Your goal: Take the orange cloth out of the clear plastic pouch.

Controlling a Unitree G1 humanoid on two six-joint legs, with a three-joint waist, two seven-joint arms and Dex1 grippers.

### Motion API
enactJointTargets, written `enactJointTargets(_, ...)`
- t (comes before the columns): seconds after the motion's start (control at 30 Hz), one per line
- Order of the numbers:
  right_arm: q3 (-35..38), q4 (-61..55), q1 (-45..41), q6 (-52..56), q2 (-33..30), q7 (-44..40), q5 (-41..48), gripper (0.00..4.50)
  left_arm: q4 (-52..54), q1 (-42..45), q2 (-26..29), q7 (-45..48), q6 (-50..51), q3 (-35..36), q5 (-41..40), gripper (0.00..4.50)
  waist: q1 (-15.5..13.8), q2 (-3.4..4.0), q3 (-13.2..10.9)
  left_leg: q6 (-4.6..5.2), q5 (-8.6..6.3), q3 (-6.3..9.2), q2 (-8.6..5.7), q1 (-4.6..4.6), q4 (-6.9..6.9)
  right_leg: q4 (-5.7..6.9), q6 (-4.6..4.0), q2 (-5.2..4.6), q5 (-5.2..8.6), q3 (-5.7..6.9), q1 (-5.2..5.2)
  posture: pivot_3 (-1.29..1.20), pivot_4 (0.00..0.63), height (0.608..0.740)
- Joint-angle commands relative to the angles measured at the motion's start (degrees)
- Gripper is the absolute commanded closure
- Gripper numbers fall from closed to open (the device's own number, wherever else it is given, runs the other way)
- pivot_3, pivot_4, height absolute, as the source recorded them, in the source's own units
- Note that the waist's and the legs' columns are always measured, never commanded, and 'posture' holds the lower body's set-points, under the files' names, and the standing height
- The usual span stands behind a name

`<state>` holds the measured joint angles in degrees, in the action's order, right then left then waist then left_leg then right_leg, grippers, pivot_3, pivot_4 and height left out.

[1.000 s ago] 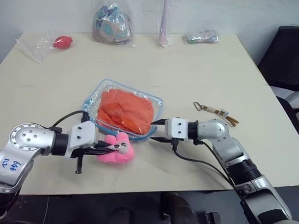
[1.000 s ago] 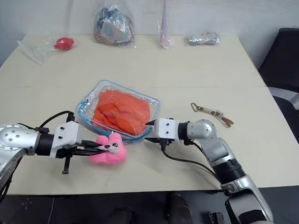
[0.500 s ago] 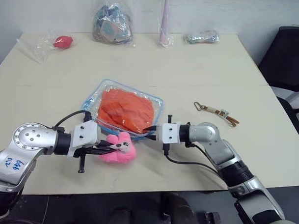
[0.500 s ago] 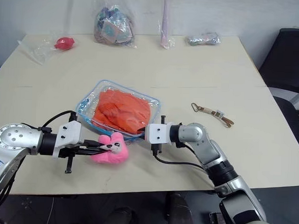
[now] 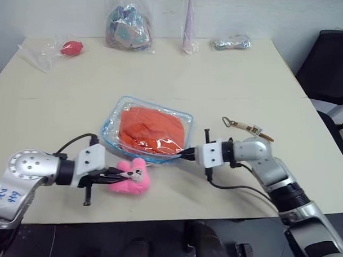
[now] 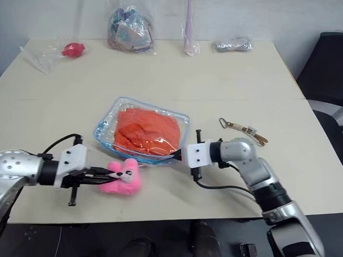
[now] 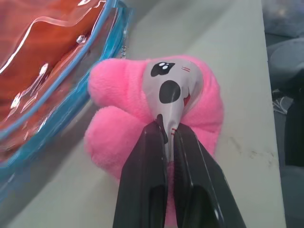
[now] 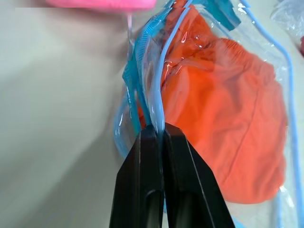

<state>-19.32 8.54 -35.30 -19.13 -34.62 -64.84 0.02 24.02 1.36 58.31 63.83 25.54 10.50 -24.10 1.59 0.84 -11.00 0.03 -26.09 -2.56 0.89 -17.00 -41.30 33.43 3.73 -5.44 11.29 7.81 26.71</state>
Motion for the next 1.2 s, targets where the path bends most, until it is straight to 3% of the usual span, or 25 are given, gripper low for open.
enactJointTargets(0.03,3.21,1.22,-0.7,-6.52,-3.84,-4.03,3.39,4.45,-0.22,-3.52,2.67,2.04,0.57,8.71,-1.36,4.5,-0.04,0.0,0.0,0.0,0.0,0.01,0.0,0.0,0.0,-0.02,0.0,-0.01,0.0,0.01,0.0,0.0,0.15,0.74)
enactJointTargets(0.2,4.07,4.73,-0.23,-13.5,-7.12,-8.04,5.51,4.45,-5.25,-8.44,5.06,5.07,-0.53,18.03,-0.01,4.5,0.0,0.0,0.0,0.0,0.0,-0.01,0.0,0.0,0.01,-0.03,0.0,-0.02,0.0,0.02,0.0,0.0,0.15,0.74)
enactJointTargets(0.37,4.65,9.31,-1.15,-19.14,-8.92,-10.69,6.87,4.45,-14.97,-9.99,7.32,6.64,-5.16,22.78,3.77,4.5,-0.04,0.02,-0.02,0.0,0.0,-0.05,0.0,0.0,0.02,-0.01,-0.01,-0.01,0.01,0.03,0.0,0.0,0.15,0.74)
enactJointTargets(0.5,4.31,12.73,-2.49,-21.57,-8.65,-11.6,7.25,4.45,-18.86,-7.3,7.05,5.15,-5.72,21.89,3.66,4.5,-0.01,0.03,-0.02,0.0,0.0,-0.08,0.0,0.0,0.04,-0.01,-0.02,-0.01,0.01,0.03,0.0,0.0,0.15,0.74)
enactJointTargets(0.67,3.52,11.99,-2.47,-18.98,-7.1,-11.24,7.86,4.45,-13.02,-7.62,4.25,3.95,-3.89,17.78,2.12,4.5,-0.01,0.02,-0.02,0.0,0.0,-0.09,0.01,0.0,0.05,0.02,-0.02,-0.03,0.01,0.01,0.0,0.0,0.15,0.74)
enactJointTargets(0.8,3.56,10.27,-1.85,-14.8,-7.01,-11.96,8.99,3.5,-10.62,-8.44,2.68,3.1,-1.74,16.94,1.15,4.5,-0.02,0.03,-0.02,0.0,0.0,-0.08,0.02,-0.01,0.03,0.02,-0.02,-0.05,0.01,0.01,0.01,0.0,0.15,0.74)
enactJointTargets(0.83,3.7,9.77,-1.67,-14.04,-7.03,-12.11,9.41,3.15,-10.56,-8.62,2.56,2.95,-1.72,16.9,1.27,3.9,-0.03,0.03,-0.02,0.0,0.0,-0.08,0.03,0.0,0.03,0.02,-0.02,-0.04,0.01,0.02,0.01,0.0,0.15,0.74)
enactJointTargets(1.13,9.7,-5.12,3.52,8.97,-11.51,-10.9,19.0,0.03,-9.83,-14.29,3.09,3.67,-4.87,21.84,4.02,1.11,-0.26,0.03,-0.02,0.0,-0.01,-0.03,0.03,-0.01,0.02,0.02,-0.02,-0.08,0.01,0.05,0.05,0.0,0.15,0.74)
enactJointTargets(1.2,11.92,-10.74,5.99,17.32,-14.23,-11.06,23.15,0.0,-9.42,-15.3,3.11,4.63,-4.44,25.17,2.95,0.43,-0.47,0.02,-0.02,0.0,-0.01,0.0,0.02,-0.01,0.02,0.0,-0.02,-0.11,0.01,0.06,0.05,0.0,0.15,0.74)
